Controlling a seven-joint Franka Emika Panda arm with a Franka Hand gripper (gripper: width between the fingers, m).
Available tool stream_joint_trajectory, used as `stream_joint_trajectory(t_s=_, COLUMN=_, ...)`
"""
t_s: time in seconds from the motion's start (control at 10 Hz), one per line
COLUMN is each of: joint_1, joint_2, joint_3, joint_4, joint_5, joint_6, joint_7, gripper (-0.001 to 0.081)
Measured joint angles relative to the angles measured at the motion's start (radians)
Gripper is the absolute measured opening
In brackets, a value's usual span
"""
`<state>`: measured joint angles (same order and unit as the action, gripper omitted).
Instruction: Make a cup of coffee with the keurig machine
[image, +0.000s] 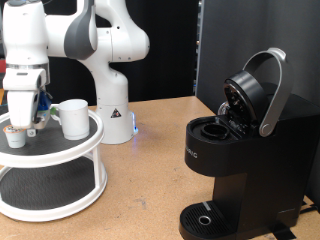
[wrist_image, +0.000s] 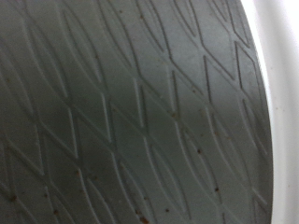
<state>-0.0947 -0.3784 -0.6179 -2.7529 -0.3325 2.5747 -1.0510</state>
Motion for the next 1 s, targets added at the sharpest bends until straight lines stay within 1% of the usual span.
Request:
stream_joint_trajectory(t_s=0.1, joint_1=0.0, joint_2=0.0, joint_3=0.0, joint_4=0.005, joint_5=0.0, joint_6=-0.012, joint_7=0.0, gripper=0.0096)
stream_joint_trajectory(t_s=0.2, joint_1=0.0, joint_2=-0.001, joint_3=0.0, joint_4=0.012, joint_5=0.001, joint_6=-0.027, joint_7=0.0, gripper=0.0096)
stream_joint_trajectory(t_s=0.3, joint_1=0.0, joint_2=-0.004, joint_3=0.001, joint_4=0.02, joint_5=0.004, joint_6=-0.046, joint_7=0.0, gripper=0.0232)
stream_joint_trajectory(t_s=0.4, joint_1=0.0, joint_2=-0.008, joint_3=0.001, joint_4=0.029, joint_5=0.008, joint_6=-0.068, joint_7=-0.001, gripper=0.0415)
stream_joint_trajectory(t_s=0.5, joint_1=0.0, joint_2=-0.013, joint_3=0.001, joint_4=0.04, joint_5=0.012, joint_6=-0.094, joint_7=-0.004, gripper=0.0415)
stream_joint_trajectory(t_s=0.6, joint_1=0.001, joint_2=-0.021, joint_3=0.002, joint_4=0.055, joint_5=0.015, joint_6=-0.134, joint_7=-0.013, gripper=0.0552)
stream_joint_trajectory(t_s=0.7, joint_1=0.001, joint_2=-0.028, joint_3=0.002, joint_4=0.075, joint_5=0.016, joint_6=-0.187, joint_7=-0.029, gripper=0.0552)
stream_joint_trajectory(t_s=0.8, joint_1=0.0, joint_2=-0.031, joint_3=0.005, joint_4=0.097, joint_5=0.001, joint_6=-0.245, joint_7=-0.047, gripper=0.0731)
stream_joint_trajectory(t_s=0.9, joint_1=-0.001, joint_2=-0.031, joint_3=0.008, joint_4=0.114, joint_5=-0.009, joint_6=-0.276, joint_7=-0.057, gripper=0.0785)
stream_joint_trajectory(t_s=1.0, joint_1=-0.001, joint_2=-0.031, joint_3=0.008, joint_4=0.122, joint_5=-0.017, joint_6=-0.287, joint_7=-0.059, gripper=0.0801)
